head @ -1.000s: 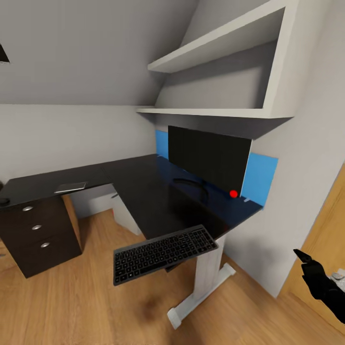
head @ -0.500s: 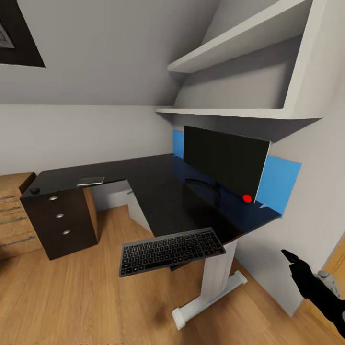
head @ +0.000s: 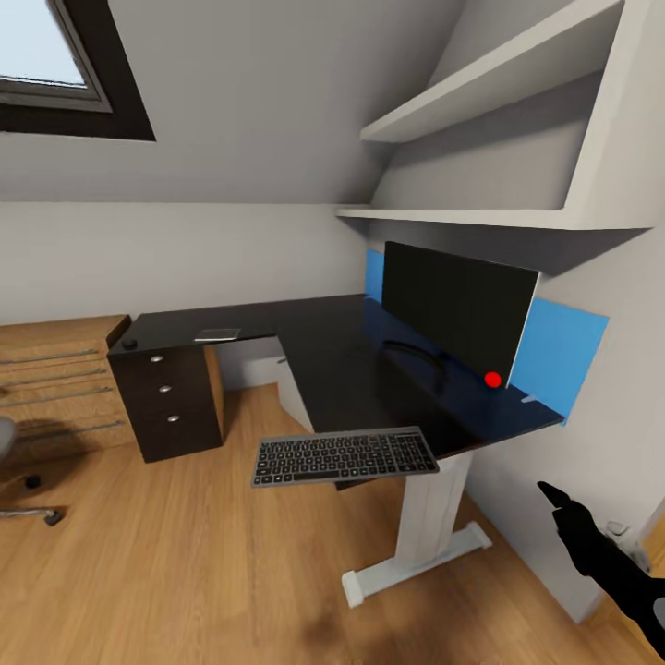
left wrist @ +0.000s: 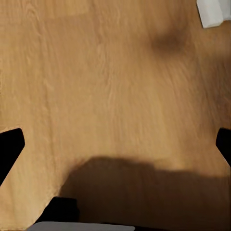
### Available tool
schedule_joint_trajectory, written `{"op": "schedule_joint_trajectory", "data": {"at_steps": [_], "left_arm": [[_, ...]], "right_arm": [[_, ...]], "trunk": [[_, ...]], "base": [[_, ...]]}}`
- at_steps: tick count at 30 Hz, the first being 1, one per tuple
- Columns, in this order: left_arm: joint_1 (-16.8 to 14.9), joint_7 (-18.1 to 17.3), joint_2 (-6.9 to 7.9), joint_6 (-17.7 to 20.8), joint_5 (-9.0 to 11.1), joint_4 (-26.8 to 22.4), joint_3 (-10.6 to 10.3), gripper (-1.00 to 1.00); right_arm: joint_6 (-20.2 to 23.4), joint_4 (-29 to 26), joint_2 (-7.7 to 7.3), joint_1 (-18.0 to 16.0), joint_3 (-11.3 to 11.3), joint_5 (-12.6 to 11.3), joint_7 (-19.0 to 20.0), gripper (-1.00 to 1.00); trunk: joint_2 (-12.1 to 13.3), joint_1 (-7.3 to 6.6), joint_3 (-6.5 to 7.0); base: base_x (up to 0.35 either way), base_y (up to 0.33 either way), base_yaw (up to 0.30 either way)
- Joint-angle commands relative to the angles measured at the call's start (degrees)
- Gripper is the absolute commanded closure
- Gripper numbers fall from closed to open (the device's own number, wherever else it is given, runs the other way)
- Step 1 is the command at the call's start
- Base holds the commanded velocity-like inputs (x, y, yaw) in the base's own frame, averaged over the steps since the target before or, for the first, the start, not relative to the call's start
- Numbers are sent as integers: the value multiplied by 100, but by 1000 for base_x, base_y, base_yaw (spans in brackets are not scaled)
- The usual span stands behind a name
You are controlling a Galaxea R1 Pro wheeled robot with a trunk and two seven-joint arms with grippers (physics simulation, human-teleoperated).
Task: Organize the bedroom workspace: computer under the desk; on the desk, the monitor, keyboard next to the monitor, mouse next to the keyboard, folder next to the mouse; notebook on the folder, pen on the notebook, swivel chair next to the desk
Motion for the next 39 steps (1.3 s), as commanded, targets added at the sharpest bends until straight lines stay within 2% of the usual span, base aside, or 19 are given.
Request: {"op": "schedule_joint_trajectory", "data": {"at_steps": [1,4,7,18,20,24,31,39], "left_arm": [[1,42,4,18,45,-16,-21,-100],[0,42,4,18,45,-16,-21,-100],[2,42,4,18,45,-16,-21,-100],[2,42,4,18,45,-10,-21,-100],[2,42,4,18,45,-8,-21,-100],[2,42,4,18,45,-7,-21,-100],[1,42,4,16,45,-7,-21,-100],[2,42,2,10,37,-7,-21,-100]], "right_arm": [[21,-9,5,-2,-7,-42,-34,-100],[15,-23,100,-2,31,16,-17,-100],[17,-32,159,-2,90,229,-6,-100],[16,-23,175,-10,333,308,2,-100],[8,-23,177,-11,530,427,2,-100],[4,-23,182,-11,602,563,5,-100],[4,-23,184,-18,646,606,10,-100],[4,-37,183,-19,873,617,11,-100]], "trunk": [[-3,-3,-5],[-3,-3,-5],[-3,-3,-5],[-3,-3,-5],[-3,-3,-5],[-3,-3,-5],[-3,-3,-5],[-3,-3,-5]], "base": [[-254,-244,277],[-211,-273,277],[-142,-309,277],[-84,-322,277],[-6,-324,277],[-1,-322,278],[0,-271,278],[0,-46,278]]}}
